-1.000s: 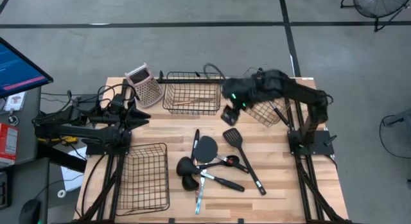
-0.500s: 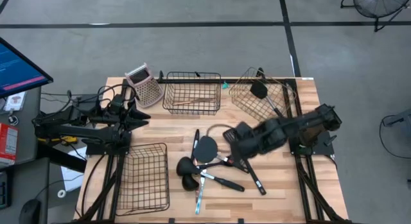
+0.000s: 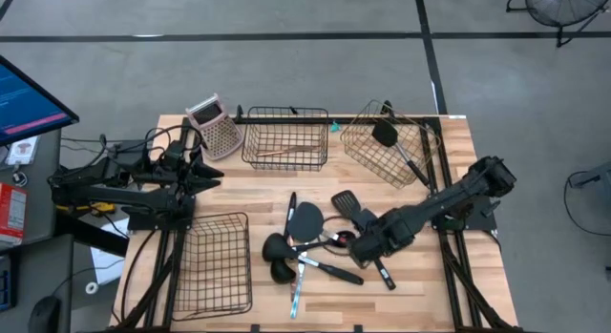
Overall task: Pick & Place Kitchen Items
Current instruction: Put the black spatula into the bottom black wire basket
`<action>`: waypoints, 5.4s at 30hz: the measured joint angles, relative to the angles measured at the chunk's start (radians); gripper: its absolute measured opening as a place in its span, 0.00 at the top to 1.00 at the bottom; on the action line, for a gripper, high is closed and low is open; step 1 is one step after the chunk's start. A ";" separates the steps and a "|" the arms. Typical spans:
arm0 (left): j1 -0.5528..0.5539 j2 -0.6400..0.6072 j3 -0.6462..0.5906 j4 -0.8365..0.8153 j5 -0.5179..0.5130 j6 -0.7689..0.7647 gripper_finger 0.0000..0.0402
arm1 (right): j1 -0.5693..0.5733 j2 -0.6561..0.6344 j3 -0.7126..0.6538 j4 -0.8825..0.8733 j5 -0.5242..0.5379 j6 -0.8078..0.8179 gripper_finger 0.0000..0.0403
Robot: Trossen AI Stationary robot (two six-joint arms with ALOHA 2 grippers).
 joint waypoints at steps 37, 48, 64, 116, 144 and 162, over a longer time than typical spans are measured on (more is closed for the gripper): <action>0.000 0.000 0.000 0.005 -0.002 -0.002 0.68 | -0.280 0.047 -0.432 0.627 -0.005 -0.146 0.67; 0.000 0.000 0.000 0.005 -0.003 0.000 0.68 | -0.286 0.046 -0.432 0.627 -0.022 -0.142 0.84; 0.000 0.000 0.000 0.004 -0.004 0.000 0.68 | -0.277 0.046 -0.293 0.532 -0.070 -0.192 0.84; 0.000 0.000 0.000 0.011 -0.016 0.011 0.68 | -0.390 -0.335 -0.089 0.459 0.041 -0.567 0.84; 0.000 0.227 0.000 0.293 -0.060 -0.005 0.67 | -0.469 -0.335 -0.089 1.098 -0.103 -0.796 0.84; 0.000 0.587 0.000 0.738 0.001 -0.021 0.38 | -0.460 -0.334 -0.089 1.320 -0.127 -0.799 0.84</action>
